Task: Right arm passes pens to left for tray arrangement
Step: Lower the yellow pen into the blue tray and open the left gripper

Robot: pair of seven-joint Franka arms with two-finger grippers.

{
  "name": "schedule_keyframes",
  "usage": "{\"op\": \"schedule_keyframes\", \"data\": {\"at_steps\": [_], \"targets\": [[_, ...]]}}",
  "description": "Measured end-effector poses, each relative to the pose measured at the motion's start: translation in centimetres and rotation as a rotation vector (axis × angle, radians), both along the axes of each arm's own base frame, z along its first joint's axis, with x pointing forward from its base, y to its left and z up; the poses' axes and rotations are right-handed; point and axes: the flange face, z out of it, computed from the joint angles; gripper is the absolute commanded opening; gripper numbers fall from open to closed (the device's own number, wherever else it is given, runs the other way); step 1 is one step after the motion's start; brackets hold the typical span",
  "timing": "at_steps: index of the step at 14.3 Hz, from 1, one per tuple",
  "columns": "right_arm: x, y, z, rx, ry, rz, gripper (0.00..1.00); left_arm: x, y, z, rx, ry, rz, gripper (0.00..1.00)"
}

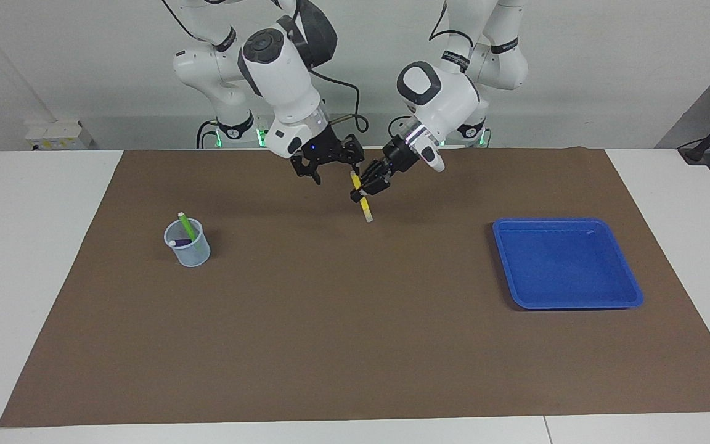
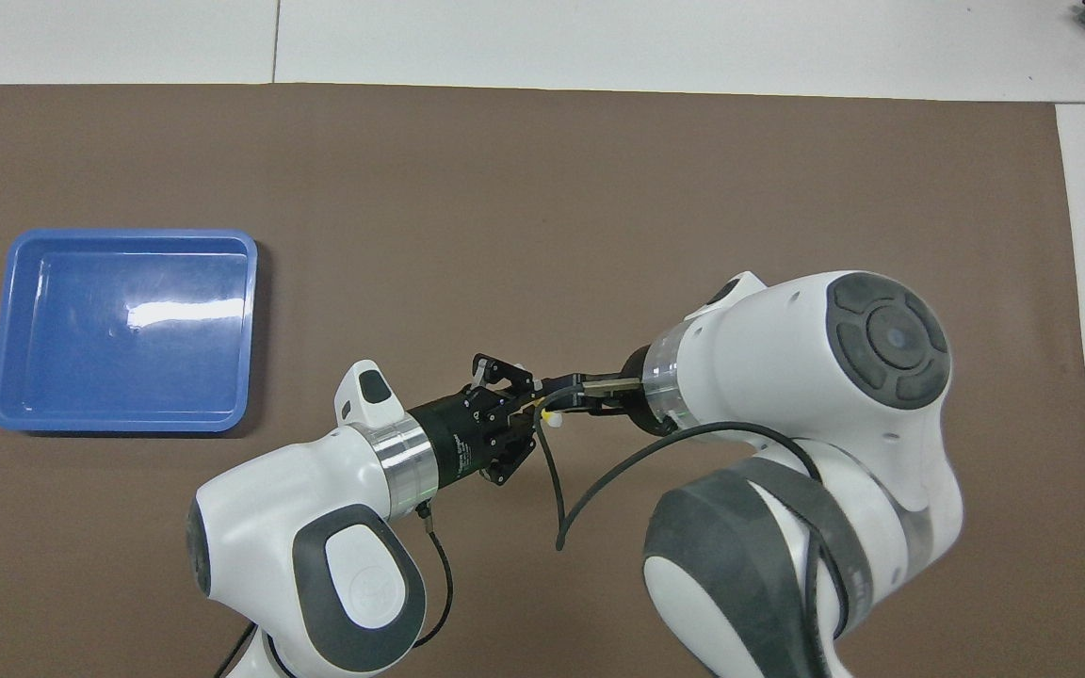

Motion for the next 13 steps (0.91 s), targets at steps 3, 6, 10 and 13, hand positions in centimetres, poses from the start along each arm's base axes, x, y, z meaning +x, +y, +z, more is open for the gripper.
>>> {"op": "schedule_keyframes", "data": {"at_steps": [3, 6, 10, 13], "targets": [[1.2, -5.0, -0.3, -0.095, 0.011, 0.088, 1.0, 0.2, 1.4, -1.0, 0.075, -0.048, -0.105, 0.0], [2.7, -10.0, -0.6, -0.197, -0.035, 0.261, 1.0, 1.9, 4.7, -1.0, 0.182, -0.065, -0.305, 0.0], [4.1, -18.0, -2.2, -0.221, -0.022, 0.341, 0.99, 4.9, 11.5, 0.7, 0.378, -0.071, -0.582, 0.0], [2.9, -24.2, -4.2, -0.219, 0.052, 0.291, 0.8, 5.9, 14.7, 1.1, 0.515, -0.138, -0.756, 0.0]]}}
